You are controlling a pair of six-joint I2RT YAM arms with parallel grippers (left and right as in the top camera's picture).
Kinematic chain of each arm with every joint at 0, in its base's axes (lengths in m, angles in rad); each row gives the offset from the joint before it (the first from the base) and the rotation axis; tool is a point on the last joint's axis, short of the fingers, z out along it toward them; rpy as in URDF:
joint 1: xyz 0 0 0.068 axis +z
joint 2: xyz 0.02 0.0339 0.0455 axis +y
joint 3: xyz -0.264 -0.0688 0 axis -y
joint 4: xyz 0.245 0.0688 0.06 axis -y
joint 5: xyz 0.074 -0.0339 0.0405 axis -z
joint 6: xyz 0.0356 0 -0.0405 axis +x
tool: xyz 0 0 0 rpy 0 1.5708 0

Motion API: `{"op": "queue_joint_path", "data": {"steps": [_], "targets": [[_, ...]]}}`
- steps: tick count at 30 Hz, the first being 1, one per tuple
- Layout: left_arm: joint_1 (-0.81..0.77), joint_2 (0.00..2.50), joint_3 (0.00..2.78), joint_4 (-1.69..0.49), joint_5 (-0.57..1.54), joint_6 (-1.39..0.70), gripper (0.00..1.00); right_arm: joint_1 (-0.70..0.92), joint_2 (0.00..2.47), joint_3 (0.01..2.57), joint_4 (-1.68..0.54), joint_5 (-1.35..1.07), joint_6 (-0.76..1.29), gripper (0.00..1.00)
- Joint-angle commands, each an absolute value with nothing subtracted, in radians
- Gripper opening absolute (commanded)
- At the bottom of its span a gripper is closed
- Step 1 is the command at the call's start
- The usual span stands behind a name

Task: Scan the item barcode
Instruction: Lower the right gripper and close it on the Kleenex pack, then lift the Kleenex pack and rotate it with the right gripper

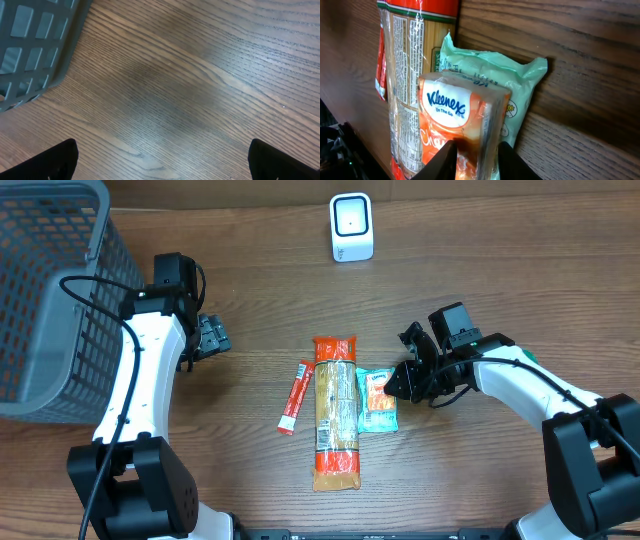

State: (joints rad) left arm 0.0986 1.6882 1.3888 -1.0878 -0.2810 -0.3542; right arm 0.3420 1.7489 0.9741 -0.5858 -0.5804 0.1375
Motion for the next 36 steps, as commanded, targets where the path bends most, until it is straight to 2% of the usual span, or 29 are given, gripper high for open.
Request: {"op": "queue_joint_path", "data": {"steps": [1,4,8,14,16,20,22,25,28,36], "targets": [[0.098,1.667,1.407,-1.088,-0.287,-0.329,1.00,0.349,1.778,0.965,-0.571,-0.598,0.157,0.29],[0.098,1.667,1.407,-1.088,-0.287,-0.329,1.00,0.355,1.790,0.965,-0.566,-0.601,0.157,0.28],[0.098,1.667,1.407,-1.088,-0.287,-0.329,1.00,0.355,1.790,0.965,-0.564,-0.608,0.157,0.16],[0.098,1.667,1.407,-1.088,-0.287,-0.329,1.00,0.354,1.790,0.965,-0.564,-0.608,0.156,0.15],[0.098,1.667,1.407,-1.088,-0.287,-0.329,1.00,0.354,1.790,0.965,-0.565,-0.608,0.157,0.19],[0.098,1.667,1.407,-1.088,-0.287,-0.329,1.00,0.354,1.790,0.966,-0.569,-0.608,0.157,0.20],[0.098,1.667,1.407,-1.088,-0.287,-0.329,1.00,0.354,1.790,0.966,-0.570,-0.609,0.157,0.04],[0.098,1.667,1.407,-1.088,-0.287,-0.329,1.00,0.342,1.783,0.966,-0.562,-0.711,0.154,0.04],[0.098,1.667,1.407,-1.088,-0.287,-0.329,1.00,0.300,1.716,0.966,-0.532,-0.936,0.071,0.04],[0.098,1.667,1.407,-1.088,-0.287,-0.329,1.00,0.185,1.455,0.966,-0.684,-1.028,0.062,0.04]]}}
